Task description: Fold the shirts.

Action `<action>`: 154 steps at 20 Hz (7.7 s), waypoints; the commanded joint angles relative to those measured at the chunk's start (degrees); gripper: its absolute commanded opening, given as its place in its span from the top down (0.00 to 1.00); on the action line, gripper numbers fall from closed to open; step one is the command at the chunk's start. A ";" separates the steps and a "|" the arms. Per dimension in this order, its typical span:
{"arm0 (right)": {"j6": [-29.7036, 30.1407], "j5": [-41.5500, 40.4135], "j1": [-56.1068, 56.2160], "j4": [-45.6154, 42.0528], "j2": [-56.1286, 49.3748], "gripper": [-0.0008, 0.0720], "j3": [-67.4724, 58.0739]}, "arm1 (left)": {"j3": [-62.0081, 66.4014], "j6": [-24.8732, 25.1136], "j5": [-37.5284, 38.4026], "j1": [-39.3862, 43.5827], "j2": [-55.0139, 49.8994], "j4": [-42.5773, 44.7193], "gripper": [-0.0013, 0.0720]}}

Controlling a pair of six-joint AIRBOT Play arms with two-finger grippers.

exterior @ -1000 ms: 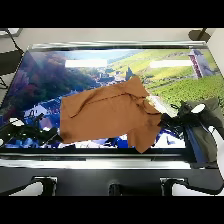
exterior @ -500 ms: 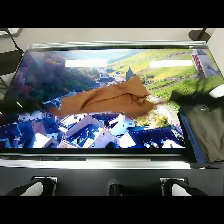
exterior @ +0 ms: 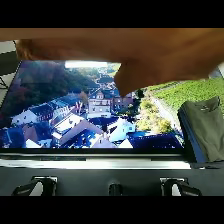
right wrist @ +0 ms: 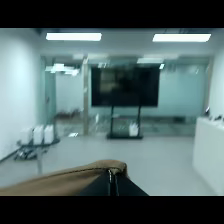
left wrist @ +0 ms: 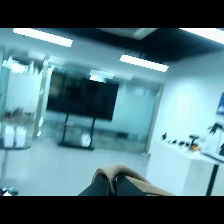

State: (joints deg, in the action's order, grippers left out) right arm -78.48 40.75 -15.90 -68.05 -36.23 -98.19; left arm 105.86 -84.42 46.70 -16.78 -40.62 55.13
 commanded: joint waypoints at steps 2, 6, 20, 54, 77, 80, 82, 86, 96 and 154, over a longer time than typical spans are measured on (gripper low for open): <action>-9.20 1.90 0.02 -9.97 4.28 0.94 -1.55 | 1.99 -3.28 1.95 0.07 3.45 0.15 0.94; -9.20 3.63 0.02 -10.56 3.82 0.94 -1.55 | 1.92 -3.23 4.15 0.04 2.75 3.56 0.94; -19.45 23.65 14.01 -9.09 -43.23 0.94 18.40 | -39.21 6.10 16.74 2.08 -34.53 5.44 0.94; -12.90 39.56 9.62 -11.15 -51.21 0.94 25.57 | -25.42 7.91 48.81 -1.79 -59.32 8.96 0.94; -11.65 44.92 -0.70 -10.40 -29.99 0.42 43.17 | -70.42 12.46 32.52 -5.66 -32.30 14.36 0.46; -11.15 45.62 -0.70 -10.43 -29.99 0.42 43.19 | -70.49 12.48 32.11 -5.64 -32.30 14.36 0.46; -9.18 45.75 -0.68 -10.40 -29.27 0.39 44.30 | -70.55 12.46 32.11 -5.64 -32.30 14.32 0.49; -7.93 44.26 -0.68 -8.07 -23.37 0.33 53.16 | -71.49 12.46 32.57 -5.64 -32.30 14.32 0.74; -4.72 34.34 -0.68 0.57 -17.81 0.31 73.18 | -72.61 12.48 33.62 -5.64 -32.30 14.29 0.94; 0.52 30.49 -2.49 4.02 -61.33 0.00 21.62 | -15.41 1.07 42.47 -2.64 -49.37 13.70 0.05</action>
State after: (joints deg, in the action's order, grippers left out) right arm -79.15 69.01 -17.82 -64.31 -94.72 -76.47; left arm 90.26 -83.42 88.84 -19.55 -92.51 68.31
